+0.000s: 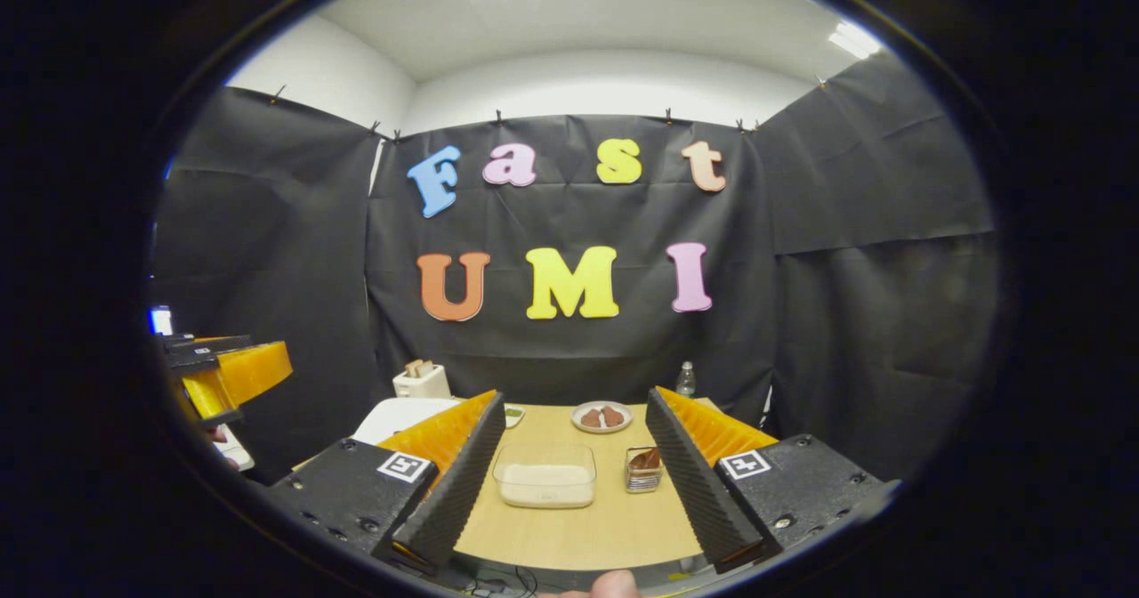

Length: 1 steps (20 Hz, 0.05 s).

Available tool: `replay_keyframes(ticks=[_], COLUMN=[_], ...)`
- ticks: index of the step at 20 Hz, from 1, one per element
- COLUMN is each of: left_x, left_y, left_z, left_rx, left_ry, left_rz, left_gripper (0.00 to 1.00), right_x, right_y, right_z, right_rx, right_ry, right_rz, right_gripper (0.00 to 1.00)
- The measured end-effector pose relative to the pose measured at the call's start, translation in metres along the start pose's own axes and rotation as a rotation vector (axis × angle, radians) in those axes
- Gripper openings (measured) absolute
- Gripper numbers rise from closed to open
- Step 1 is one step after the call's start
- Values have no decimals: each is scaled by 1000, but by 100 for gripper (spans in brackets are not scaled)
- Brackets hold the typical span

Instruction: Close the left gripper, press the button to open the rice cooker; take a wooden spoon from the chopstick holder with the right hand, scoop a spoonful of rice and pour it into the rice cooker, then put the wooden spoon back into the chopstick holder.

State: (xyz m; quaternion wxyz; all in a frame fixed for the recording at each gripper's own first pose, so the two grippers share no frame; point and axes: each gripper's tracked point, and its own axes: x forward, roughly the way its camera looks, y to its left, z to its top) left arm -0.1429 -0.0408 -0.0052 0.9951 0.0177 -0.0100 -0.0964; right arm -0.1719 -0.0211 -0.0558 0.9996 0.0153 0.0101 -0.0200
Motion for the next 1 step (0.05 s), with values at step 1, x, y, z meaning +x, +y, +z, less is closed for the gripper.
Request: replay_keyframes(ticks=[1], left_x=[-1], left_y=[0], left_z=[0], left_rx=[2], left_ry=[3], left_rz=[1], left_gripper=[94], right_x=[0], right_y=[2], right_z=[1], right_rx=[4], right_ry=[0], right_rz=[2], right_gripper=[100])
